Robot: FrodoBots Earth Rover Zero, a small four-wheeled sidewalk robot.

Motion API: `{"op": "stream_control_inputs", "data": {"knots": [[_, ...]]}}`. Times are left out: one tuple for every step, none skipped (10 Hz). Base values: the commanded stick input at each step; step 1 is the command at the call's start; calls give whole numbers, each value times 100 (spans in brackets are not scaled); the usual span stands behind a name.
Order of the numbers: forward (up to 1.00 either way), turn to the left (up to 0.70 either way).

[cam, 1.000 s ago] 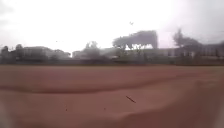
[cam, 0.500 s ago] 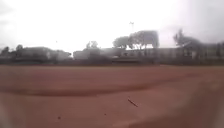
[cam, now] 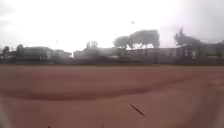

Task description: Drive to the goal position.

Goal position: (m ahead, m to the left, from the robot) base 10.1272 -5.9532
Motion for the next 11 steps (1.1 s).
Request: {"op": "stream_control_inputs", "data": {"knots": [[50,0],[50,0],[50,0],[50,0],[50,0],[50,0],[50,0],[50,0],[50,0],[50,0],[50,0]]}}
